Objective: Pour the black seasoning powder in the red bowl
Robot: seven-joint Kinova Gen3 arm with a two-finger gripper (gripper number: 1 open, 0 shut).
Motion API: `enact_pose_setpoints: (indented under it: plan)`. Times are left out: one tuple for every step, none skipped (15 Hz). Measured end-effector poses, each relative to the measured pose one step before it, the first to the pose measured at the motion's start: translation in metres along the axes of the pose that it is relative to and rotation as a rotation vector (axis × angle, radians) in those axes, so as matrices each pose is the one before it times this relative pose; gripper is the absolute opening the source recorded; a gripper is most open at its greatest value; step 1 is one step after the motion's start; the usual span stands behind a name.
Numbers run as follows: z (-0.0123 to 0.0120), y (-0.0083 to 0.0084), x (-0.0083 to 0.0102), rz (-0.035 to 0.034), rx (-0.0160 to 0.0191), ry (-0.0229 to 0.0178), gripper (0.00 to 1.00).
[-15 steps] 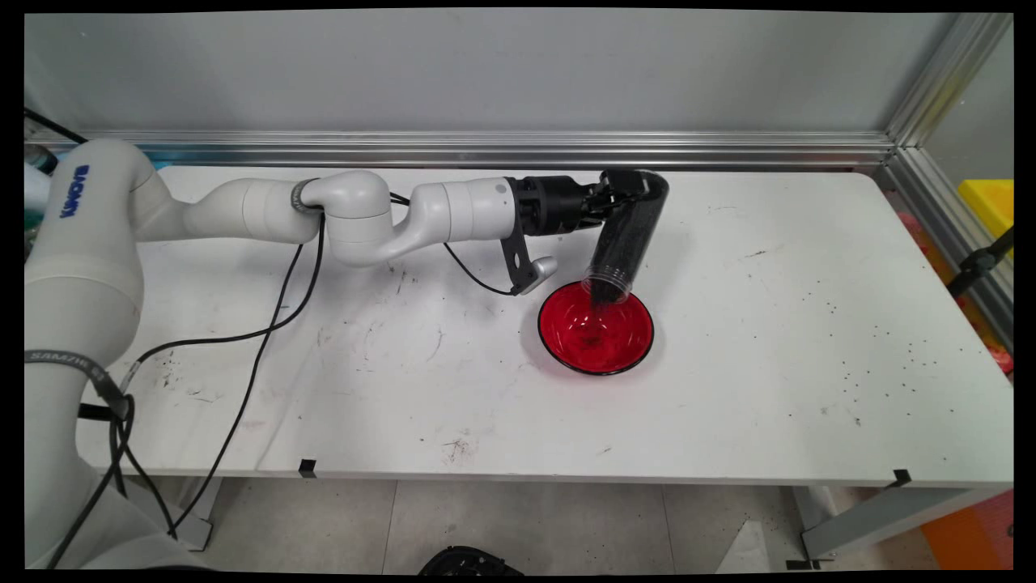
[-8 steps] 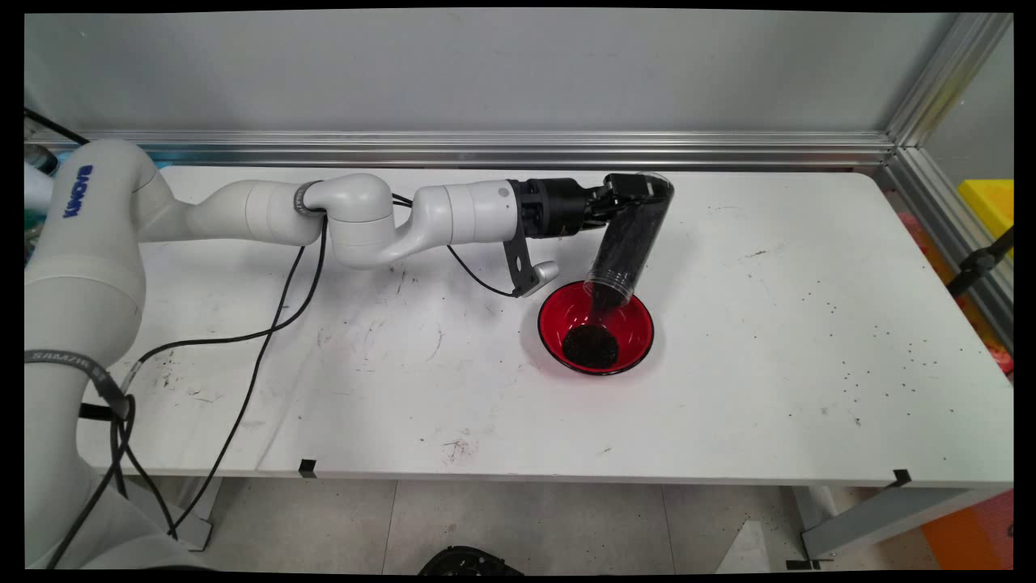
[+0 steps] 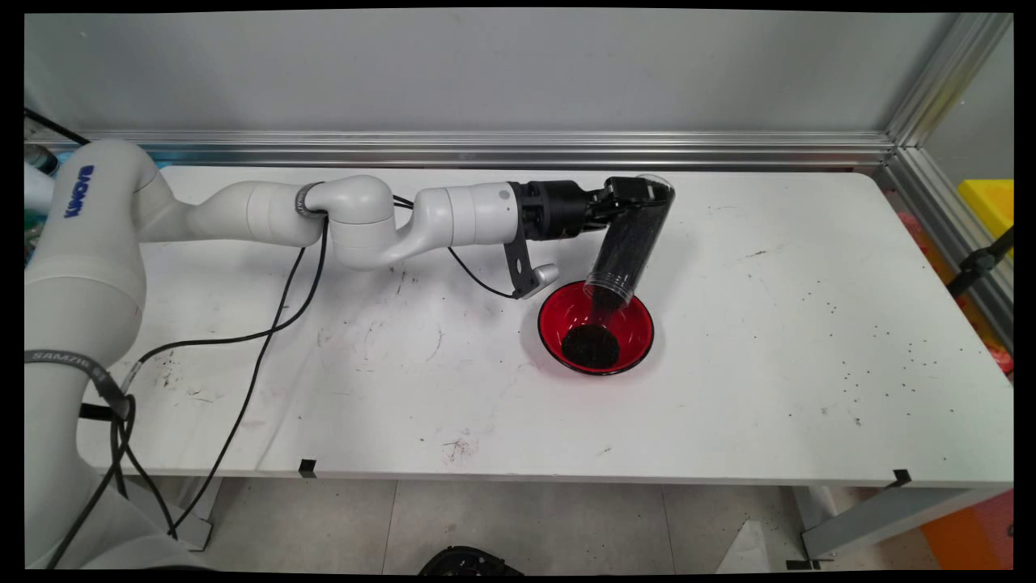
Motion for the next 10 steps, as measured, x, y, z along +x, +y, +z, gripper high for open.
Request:
enact_pose_setpoints:
  plan:
    - [0.00005,0.00022,0.00001,0.00095,0.00033,-0.00005,0.00]
    - [0.00006,0.00023,-0.00007,0.00075,0.00058,-0.00030,0.00]
    - [0.00005,0.00014,-0.00016,0.00077,0.00118,-0.00055,0.00]
    - [0.00003,0.00010,-0.00013,0.00049,0.00075,-0.00022,0.00]
    - [0.00002,0.00025,-0.00011,0.00036,0.00044,0.00001,0.00]
    - [-0.00003,0.00018,-0.00009,0.00048,0.00061,0.00016,0.00]
    - [-0.00013,0.00024,-0.00022,0.00037,0.00017,-0.00039,0.00]
    - [-0.00001,0.00005,-0.00012,0.00051,0.00048,-0.00016,0.00]
    - [-0.00007,0.00004,-0.00013,0.00039,0.00041,-0.00024,0.00]
    - [-0.00011,-0.00005,-0.00012,0.00015,0.00053,-0.00032,0.00]
